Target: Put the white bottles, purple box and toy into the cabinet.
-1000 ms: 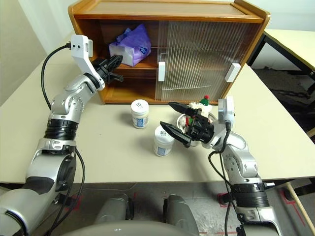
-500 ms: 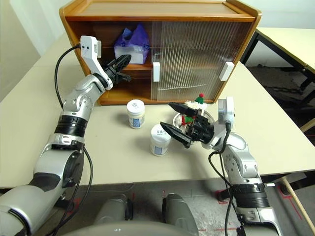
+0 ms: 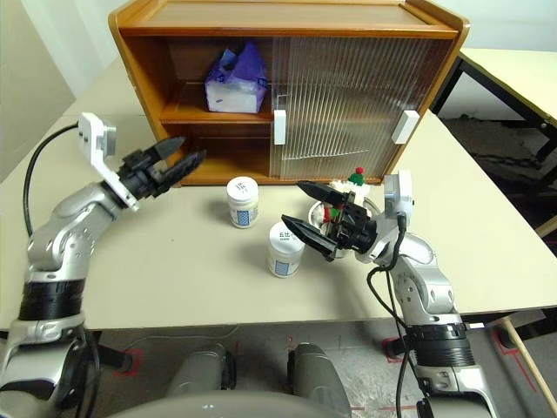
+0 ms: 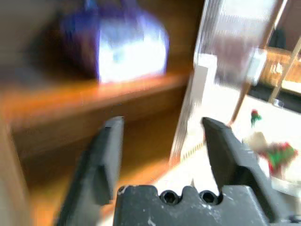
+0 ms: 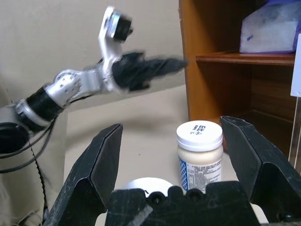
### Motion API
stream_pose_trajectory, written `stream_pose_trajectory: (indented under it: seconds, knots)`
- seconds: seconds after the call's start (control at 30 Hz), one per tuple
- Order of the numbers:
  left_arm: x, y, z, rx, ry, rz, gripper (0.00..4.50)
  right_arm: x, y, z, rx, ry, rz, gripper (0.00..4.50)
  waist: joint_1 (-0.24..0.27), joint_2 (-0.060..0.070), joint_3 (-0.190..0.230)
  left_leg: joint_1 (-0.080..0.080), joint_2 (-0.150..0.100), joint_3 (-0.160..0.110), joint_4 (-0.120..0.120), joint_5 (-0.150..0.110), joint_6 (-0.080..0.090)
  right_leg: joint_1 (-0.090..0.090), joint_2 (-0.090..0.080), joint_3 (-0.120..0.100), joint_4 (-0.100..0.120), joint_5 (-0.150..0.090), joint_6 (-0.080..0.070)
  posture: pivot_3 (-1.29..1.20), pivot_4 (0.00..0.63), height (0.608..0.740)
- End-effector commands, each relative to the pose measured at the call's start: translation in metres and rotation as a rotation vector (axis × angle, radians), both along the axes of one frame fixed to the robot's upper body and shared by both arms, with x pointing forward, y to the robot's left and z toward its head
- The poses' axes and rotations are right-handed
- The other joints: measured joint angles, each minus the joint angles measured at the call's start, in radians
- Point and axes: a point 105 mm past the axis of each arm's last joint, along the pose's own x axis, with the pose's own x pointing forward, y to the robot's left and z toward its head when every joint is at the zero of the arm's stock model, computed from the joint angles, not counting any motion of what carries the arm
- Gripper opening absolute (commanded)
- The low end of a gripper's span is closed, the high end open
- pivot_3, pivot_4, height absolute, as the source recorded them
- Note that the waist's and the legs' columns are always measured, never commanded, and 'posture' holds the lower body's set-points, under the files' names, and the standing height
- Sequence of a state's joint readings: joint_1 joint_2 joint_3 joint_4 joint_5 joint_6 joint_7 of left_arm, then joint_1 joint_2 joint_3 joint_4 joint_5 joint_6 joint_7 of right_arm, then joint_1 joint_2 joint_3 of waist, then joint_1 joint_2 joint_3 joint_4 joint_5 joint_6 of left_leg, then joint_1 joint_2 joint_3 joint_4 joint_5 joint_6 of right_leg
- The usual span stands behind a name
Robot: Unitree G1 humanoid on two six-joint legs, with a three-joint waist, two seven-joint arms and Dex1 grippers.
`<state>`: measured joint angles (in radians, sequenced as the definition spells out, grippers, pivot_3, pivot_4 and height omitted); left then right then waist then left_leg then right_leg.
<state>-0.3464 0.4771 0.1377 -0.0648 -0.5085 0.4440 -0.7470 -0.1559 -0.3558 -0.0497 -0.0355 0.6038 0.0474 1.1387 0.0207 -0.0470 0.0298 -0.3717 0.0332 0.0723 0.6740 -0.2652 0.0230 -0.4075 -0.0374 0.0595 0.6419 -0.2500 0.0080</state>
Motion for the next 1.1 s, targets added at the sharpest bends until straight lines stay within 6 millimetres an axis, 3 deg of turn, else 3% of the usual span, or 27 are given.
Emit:
stream_pose_trajectory:
  seconds: [0.03,0.23,0.47,0.7,0.93,1.1]
  knots:
    - [-0.016,-0.002,-0.032,0.19,0.032,-0.106,4.46,0.003,-0.004,0.003,-0.006,-0.007,0.007,4.5,0.001,0.001,0.001,0.0,0.0,0.0,0.0,0.0,0.0,0.0,0.0,0.0,0.0,0.0,0.0,0.14,0.0,0.74]
    - [-0.013,-0.018,-0.06,0.167,0.066,-0.119,4.46,0.002,-0.006,0.001,-0.022,-0.01,0.007,4.5,0.026,0.004,0.003,0.0,0.0,0.0,0.001,0.0,0.0,0.0,-0.002,-0.001,0.0,0.0,0.0,0.13,0.0,0.74]
    - [-0.016,-0.029,-0.097,0.208,0.125,-0.13,4.46,0.004,-0.008,0.005,0.019,-0.028,-0.047,4.5,0.022,0.004,0.003,-0.001,0.0,0.0,0.0,0.0,0.0,-0.001,-0.001,0.0,0.0,-0.001,-0.001,0.1,0.0,0.74]
    - [-0.011,-0.04,-0.107,0.214,0.127,-0.136,4.46,0.015,-0.015,0.006,0.009,-0.06,-0.185,4.5,0.023,0.005,0.003,-0.002,0.0,0.0,0.001,0.0,0.0,-0.001,-0.001,0.0,0.0,-0.001,0.0,0.09,0.0,0.74]
    - [-0.004,-0.058,-0.115,0.247,0.096,-0.182,4.46,0.014,-0.013,0.005,0.017,-0.061,-0.194,4.5,0.021,0.005,0.003,-0.001,0.0,0.0,0.001,0.0,0.001,0.0,-0.001,-0.001,0.0,0.0,0.001,0.08,0.0,0.74]
    - [0.001,-0.071,-0.12,0.266,0.074,-0.201,4.46,0.018,-0.018,0.016,0.079,-0.073,-0.221,4.5,0.017,0.005,0.003,-0.002,-0.001,0.0,0.002,0.003,0.005,-0.001,0.0,0.0,0.0,0.0,0.001,0.08,0.0,0.74]
